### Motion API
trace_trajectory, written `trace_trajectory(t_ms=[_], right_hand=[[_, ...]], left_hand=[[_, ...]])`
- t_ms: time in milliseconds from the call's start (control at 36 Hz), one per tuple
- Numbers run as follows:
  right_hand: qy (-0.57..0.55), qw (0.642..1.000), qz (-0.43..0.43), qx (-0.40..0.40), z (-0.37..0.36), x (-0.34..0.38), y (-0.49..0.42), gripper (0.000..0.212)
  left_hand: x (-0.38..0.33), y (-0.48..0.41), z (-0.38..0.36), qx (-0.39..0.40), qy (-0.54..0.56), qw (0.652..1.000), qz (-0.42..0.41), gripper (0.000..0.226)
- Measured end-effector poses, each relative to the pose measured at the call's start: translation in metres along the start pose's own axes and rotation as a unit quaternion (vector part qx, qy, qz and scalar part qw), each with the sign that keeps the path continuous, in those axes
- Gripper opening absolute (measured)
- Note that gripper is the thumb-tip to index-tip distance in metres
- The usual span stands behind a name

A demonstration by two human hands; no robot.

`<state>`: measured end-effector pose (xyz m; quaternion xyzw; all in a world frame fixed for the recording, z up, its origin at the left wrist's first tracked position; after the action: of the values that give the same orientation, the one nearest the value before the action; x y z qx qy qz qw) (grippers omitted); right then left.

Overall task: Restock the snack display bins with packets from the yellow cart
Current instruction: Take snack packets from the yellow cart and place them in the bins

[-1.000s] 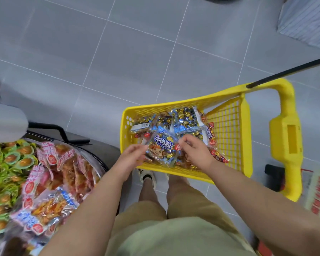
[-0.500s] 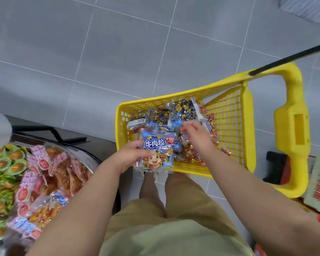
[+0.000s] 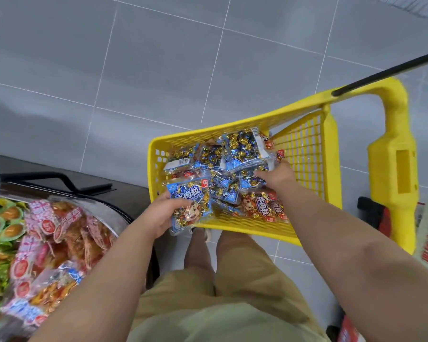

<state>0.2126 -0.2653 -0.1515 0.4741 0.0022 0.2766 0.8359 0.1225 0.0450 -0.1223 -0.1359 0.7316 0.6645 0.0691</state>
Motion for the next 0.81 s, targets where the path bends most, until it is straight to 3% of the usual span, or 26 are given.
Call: trace_trajectory(t_ms=[83, 139, 222, 306, 389, 472, 556, 639, 722, 806], right_hand=[[-0.048, 0.999, 0.005, -0.004, 0.014, 0.000, 0.010, 0.048], [-0.101, 0.995, -0.020, -0.007, 0.027, -0.006, 0.021, 0.039], [-0.227, 0.968, -0.103, 0.038, 0.033, -0.024, 0.041, 0.047], [-0.240, 0.949, -0.149, 0.142, 0.020, -0.035, 0.068, 0.047], [-0.230, 0.935, -0.138, 0.234, -0.002, -0.032, 0.090, 0.041], [-0.265, 0.916, -0.110, 0.281, -0.031, -0.017, 0.102, 0.055], [-0.227, 0.924, -0.074, 0.299, -0.061, -0.003, 0.110, 0.057], [-0.164, 0.940, -0.029, 0.299, -0.086, 0.010, 0.111, 0.062], [-0.073, 0.953, 0.032, 0.291, -0.099, 0.025, 0.114, 0.040], [-0.023, 0.946, 0.067, 0.316, -0.110, 0.034, 0.116, 0.033]], left_hand=[[-0.006, 0.000, -0.001, -0.018, 0.020, 1.000, -0.009, 0.027], [-0.009, 0.000, -0.001, -0.033, 0.036, 0.999, -0.009, 0.023], [-0.013, -0.002, -0.004, -0.044, 0.051, 0.998, -0.011, 0.035], [-0.014, -0.004, -0.010, -0.050, 0.053, 0.997, 0.003, 0.045], [-0.009, -0.004, -0.019, -0.036, 0.039, 0.998, 0.029, 0.060], [-0.004, -0.004, -0.024, -0.024, 0.038, 0.998, 0.034, 0.075], [-0.006, 0.003, -0.035, 0.016, 0.101, 0.994, 0.026, 0.066], [-0.013, 0.009, -0.039, 0.057, 0.148, 0.987, 0.001, 0.073], [-0.015, 0.010, -0.023, 0.032, 0.118, 0.992, -0.034, 0.070], [-0.007, 0.008, -0.008, -0.022, 0.087, 0.996, -0.020, 0.089]])
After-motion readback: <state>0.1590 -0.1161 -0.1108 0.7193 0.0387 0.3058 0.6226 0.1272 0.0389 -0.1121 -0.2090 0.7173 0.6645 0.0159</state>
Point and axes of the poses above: each hand's wrist, its own y-axis away from the middle knuckle, its own z-axis out of the back of the hand, x = y × z, the point moved 10 cm from there along -y, towards the middle knuckle, and after that the axes turned 5 degrees about -y, right-handed, at the moved point
